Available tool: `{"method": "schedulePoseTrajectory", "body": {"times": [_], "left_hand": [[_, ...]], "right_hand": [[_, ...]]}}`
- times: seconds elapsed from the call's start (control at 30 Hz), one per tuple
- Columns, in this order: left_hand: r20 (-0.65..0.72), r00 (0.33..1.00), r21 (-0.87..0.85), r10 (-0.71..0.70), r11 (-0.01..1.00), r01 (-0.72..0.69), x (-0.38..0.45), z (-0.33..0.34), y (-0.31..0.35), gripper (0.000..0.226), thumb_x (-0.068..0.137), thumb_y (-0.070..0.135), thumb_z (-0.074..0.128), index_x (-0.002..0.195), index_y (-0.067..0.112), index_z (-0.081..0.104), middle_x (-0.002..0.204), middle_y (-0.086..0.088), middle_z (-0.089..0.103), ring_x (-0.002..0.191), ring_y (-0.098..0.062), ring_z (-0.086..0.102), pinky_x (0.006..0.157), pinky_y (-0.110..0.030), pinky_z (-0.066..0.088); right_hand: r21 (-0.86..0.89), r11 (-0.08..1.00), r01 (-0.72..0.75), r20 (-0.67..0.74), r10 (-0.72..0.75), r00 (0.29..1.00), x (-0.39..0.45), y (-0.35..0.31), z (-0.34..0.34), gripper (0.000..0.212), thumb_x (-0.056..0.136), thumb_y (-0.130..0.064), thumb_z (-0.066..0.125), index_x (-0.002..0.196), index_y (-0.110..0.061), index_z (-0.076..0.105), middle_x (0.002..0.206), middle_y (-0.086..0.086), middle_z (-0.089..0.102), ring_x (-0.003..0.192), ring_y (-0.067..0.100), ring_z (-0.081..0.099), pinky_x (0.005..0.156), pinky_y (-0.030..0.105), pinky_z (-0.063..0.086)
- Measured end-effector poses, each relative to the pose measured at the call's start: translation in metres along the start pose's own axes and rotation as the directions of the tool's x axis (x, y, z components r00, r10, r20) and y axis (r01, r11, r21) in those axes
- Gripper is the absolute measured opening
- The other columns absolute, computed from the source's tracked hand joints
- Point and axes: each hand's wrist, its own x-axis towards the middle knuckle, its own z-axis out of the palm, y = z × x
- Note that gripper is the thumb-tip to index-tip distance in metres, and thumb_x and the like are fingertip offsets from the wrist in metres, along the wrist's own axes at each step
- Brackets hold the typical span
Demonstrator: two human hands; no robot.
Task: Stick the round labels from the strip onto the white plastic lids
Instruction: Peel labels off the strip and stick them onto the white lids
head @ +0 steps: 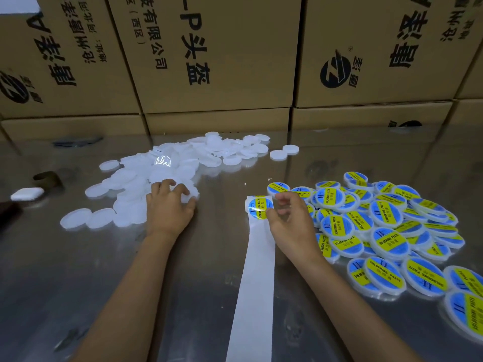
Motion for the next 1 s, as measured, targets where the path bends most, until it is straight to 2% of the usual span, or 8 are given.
{"method": "schedulePoseTrajectory", "body": {"times": [0.2,0.33,0.43,0.53,0.63,0.73,0.87,1.0], "left_hand": [[0.052,0.996,-0.041,0.070,0.997,-0.068,-0.0007,0.0032,0.0011,0.013,0.093,0.026,0.062,0.101,0.016,0.062,0.115,-0.002,0.068,0.132,-0.032,0.043,0.114,-0.045,0.024],[0.033,0.996,-0.063,0.081,0.995,-0.079,-0.0003,0.0020,0.0026,0.011,0.092,0.025,0.065,0.100,0.017,0.064,0.106,-0.004,0.067,0.120,-0.028,0.051,0.114,-0.045,0.026],[0.036,0.997,-0.049,0.063,0.997,-0.061,-0.0007,0.0021,0.0018,0.025,0.094,0.029,0.063,0.117,0.021,0.063,0.117,-0.005,0.066,0.123,-0.027,0.050,0.108,-0.042,0.027],[0.055,0.998,-0.002,0.019,1.000,-0.019,-0.0023,0.0036,0.0011,0.037,0.098,0.040,0.056,0.131,0.025,0.060,0.132,-0.005,0.059,0.129,-0.028,0.045,0.108,-0.046,0.025],[0.060,0.998,0.051,-0.021,0.999,0.018,-0.0022,0.0057,-0.0017,0.040,0.103,0.041,0.044,0.137,0.025,0.059,0.134,-0.009,0.053,0.128,-0.029,0.042,0.108,-0.048,0.024],[0.073,0.994,0.115,-0.076,0.991,0.068,-0.0010,0.0067,-0.0045,0.043,0.104,0.041,0.041,0.141,0.024,0.055,0.134,-0.010,0.048,0.129,-0.030,0.037,0.112,-0.050,0.021],[0.146,0.974,0.125,-0.174,0.980,0.156,-0.0006,0.0050,-0.0045,0.058,0.097,0.064,0.039,0.142,0.030,0.053,0.145,-0.008,0.039,0.140,-0.029,0.026,0.118,-0.054,0.012],[0.222,0.957,0.130,-0.185,0.979,0.159,-0.0011,0.0036,-0.0035,0.079,0.084,0.084,0.034,0.143,0.034,0.047,0.155,-0.009,0.030,0.147,-0.030,0.015,0.117,-0.058,0.004]], "right_hand": [[0.038,0.999,0.004,-0.015,-0.004,1.000,0.0005,-0.0015,-0.0035,0.025,0.090,-0.011,0.061,0.112,-0.021,0.055,0.118,-0.004,0.058,0.102,0.017,0.058,0.095,0.037,0.049],[0.062,0.998,0.009,-0.030,-0.007,1.000,0.0011,-0.0035,-0.0055,0.024,0.091,-0.010,0.061,0.109,-0.024,0.055,0.116,-0.006,0.057,0.101,0.017,0.058,0.092,0.034,0.048],[0.070,0.998,0.001,-0.034,0.001,0.999,0.0013,-0.0042,-0.0068,0.024,0.091,-0.010,0.061,0.110,-0.023,0.056,0.117,-0.007,0.057,0.100,0.017,0.059,0.088,0.029,0.047],[0.069,0.998,-0.004,-0.031,0.006,0.999,0.0015,-0.0037,-0.0082,0.023,0.091,-0.010,0.060,0.111,-0.021,0.056,0.118,-0.006,0.058,0.098,0.015,0.058,0.083,0.024,0.044],[0.067,0.998,-0.008,-0.030,0.010,1.000,0.0016,-0.0034,-0.0088,0.023,0.091,-0.010,0.060,0.112,-0.020,0.058,0.118,-0.005,0.058,0.096,0.012,0.058,0.080,0.020,0.040],[0.071,0.997,-0.011,-0.027,0.013,1.000,0.0016,-0.0042,-0.0091,0.023,0.091,-0.010,0.060,0.111,-0.020,0.058,0.118,-0.005,0.058,0.097,0.013,0.058,0.082,0.022,0.041],[0.075,0.997,-0.014,-0.023,0.016,1.000,0.0020,-0.0043,-0.0090,0.022,0.091,-0.010,0.060,0.109,-0.022,0.058,0.118,-0.005,0.058,0.098,0.014,0.059,0.082,0.024,0.042],[0.073,0.997,-0.019,-0.021,0.021,1.000,0.0024,-0.0043,-0.0093,0.021,0.091,-0.011,0.059,0.108,-0.023,0.058,0.118,-0.005,0.059,0.098,0.014,0.059,0.081,0.023,0.041]]}}
